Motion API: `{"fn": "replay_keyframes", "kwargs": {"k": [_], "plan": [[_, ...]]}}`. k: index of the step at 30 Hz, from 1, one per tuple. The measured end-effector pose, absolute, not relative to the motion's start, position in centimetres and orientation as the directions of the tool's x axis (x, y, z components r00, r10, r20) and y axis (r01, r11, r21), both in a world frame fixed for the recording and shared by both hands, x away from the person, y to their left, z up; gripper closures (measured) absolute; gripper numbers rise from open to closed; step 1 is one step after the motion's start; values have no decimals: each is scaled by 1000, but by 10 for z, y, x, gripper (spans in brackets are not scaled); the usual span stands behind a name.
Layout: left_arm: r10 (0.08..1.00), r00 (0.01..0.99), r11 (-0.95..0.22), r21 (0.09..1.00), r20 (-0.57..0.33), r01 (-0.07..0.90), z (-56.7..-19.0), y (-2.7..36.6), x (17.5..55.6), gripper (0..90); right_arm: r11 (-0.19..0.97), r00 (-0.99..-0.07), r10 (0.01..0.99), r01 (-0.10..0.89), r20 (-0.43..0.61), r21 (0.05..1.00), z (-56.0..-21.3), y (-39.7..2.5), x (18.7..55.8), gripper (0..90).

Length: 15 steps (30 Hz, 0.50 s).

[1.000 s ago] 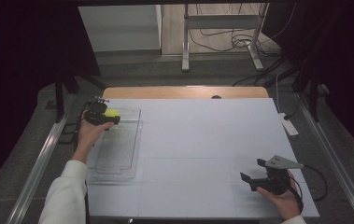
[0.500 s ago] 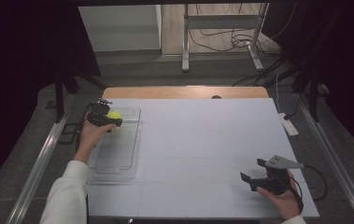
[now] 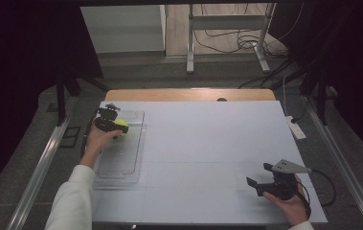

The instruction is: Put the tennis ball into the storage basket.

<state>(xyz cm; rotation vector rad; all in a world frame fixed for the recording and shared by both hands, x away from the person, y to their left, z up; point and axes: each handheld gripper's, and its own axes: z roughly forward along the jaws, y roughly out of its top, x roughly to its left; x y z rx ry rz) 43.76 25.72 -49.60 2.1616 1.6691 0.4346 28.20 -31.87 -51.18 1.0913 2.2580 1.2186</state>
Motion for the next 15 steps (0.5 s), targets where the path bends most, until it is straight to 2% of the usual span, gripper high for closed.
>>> {"fn": "replay_keyframes", "kwargs": {"k": [15], "plan": [[973, 228, -220, 481, 42, 849, -498, 257, 437, 243, 336, -641, 766, 464, 49, 820, -512, -319, 282, 92]]}}
